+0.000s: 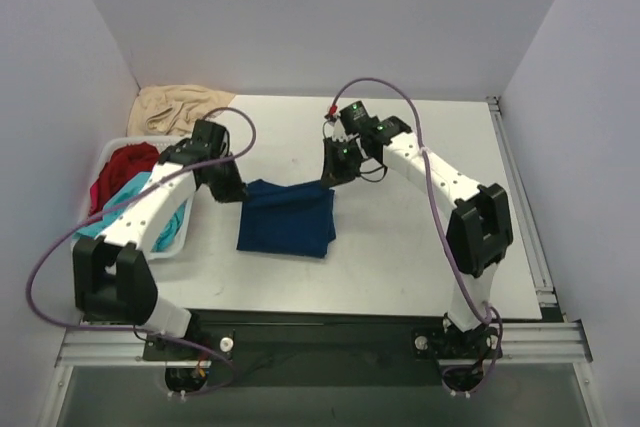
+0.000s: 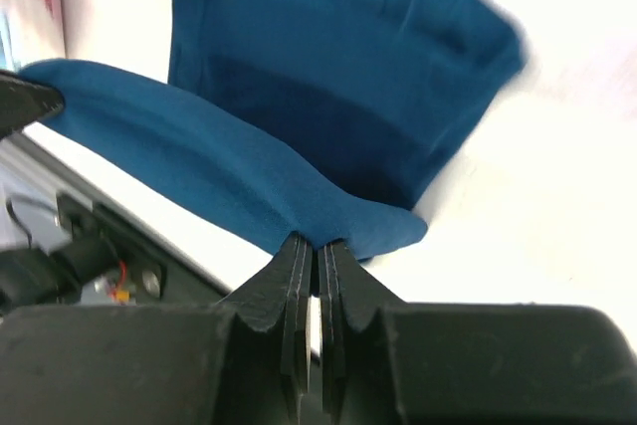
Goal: Fold and stack the t-shirts
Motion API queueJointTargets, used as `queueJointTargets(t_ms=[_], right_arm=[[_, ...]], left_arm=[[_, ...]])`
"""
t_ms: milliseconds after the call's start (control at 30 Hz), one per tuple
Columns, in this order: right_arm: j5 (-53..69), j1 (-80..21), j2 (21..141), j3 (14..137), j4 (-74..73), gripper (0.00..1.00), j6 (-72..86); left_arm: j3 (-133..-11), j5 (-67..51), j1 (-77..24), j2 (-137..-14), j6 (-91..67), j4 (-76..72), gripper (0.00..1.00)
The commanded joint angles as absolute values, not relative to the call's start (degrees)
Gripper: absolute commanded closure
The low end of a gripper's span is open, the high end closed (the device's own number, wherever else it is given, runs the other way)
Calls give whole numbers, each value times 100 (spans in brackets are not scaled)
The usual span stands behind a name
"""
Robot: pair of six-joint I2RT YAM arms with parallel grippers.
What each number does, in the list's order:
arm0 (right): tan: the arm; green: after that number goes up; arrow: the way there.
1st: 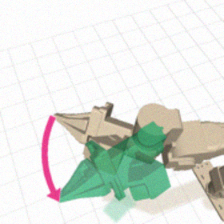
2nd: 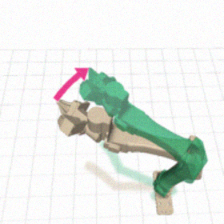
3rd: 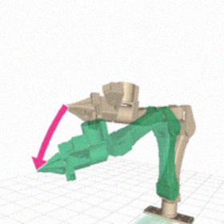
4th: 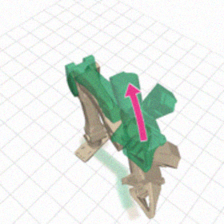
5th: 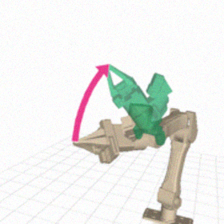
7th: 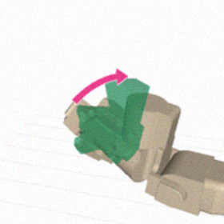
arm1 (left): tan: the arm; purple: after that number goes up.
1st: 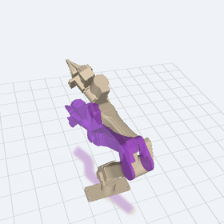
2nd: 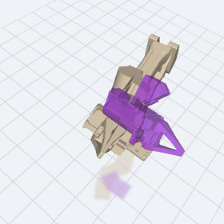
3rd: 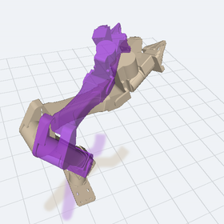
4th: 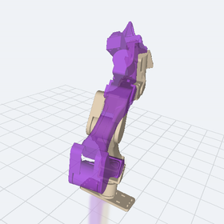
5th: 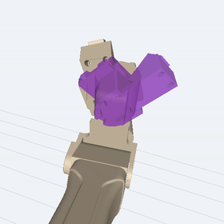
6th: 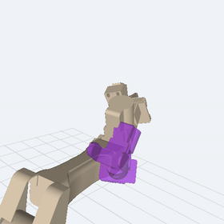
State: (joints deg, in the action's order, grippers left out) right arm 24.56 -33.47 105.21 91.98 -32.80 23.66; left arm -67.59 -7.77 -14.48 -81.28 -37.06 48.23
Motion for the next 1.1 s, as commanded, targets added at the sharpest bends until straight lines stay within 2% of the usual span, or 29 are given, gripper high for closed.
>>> queueJointTargets(t_ms=[0,233,267,300,333,367,400,433,500,600,767,1067], right_arm=[[2505,-3112,10941,9860,-3393,100,2215],[2803,-2751,12284,10915,-3384,98,2346],[2830,-2716,12409,11047,-3384,93,2381],[2830,-2655,12515,11248,-3384,79,2425],[2813,-2611,12716,11372,-3384,71,2452],[2795,-2567,12813,11477,-3384,61,2539],[2795,-2488,12884,11574,-3375,58,2592],[2795,-2444,12998,11767,-3366,56,2619],[2742,-2356,13060,11917,-3358,55,2715],[2690,-2224,12930,11927,-3340,54,2698],[2549,-2206,12437,10920,-3331,54,2356],[2145,-2636,11505,9238,-3059,40,1968]], left_arm=[[-7643,-580,-1354,-9013,-3385,4316,100],[-8972,-571,-1292,-10914,-3199,4219,100],[-9113,-528,-1283,-11116,-3191,4271,94],[-9384,-484,-1257,-11484,-3182,4324,86],[-9491,-449,-1257,-11635,-3173,4342,77],[-9579,-370,-1239,-11889,-3121,4298,58],[-9650,-334,-1239,-11979,-3094,4246,50],[-9755,-334,-1222,-12058,-3059,4193,22],[-9852,-351,-1178,-12190,-3015,4009,3],[-9975,-396,-1116,-12138,-2971,3841,3],[-9757,-97,-1072,-11639,-2901,3876,2],[-8983,-53,-993,-10733,-2813,3744,3]])
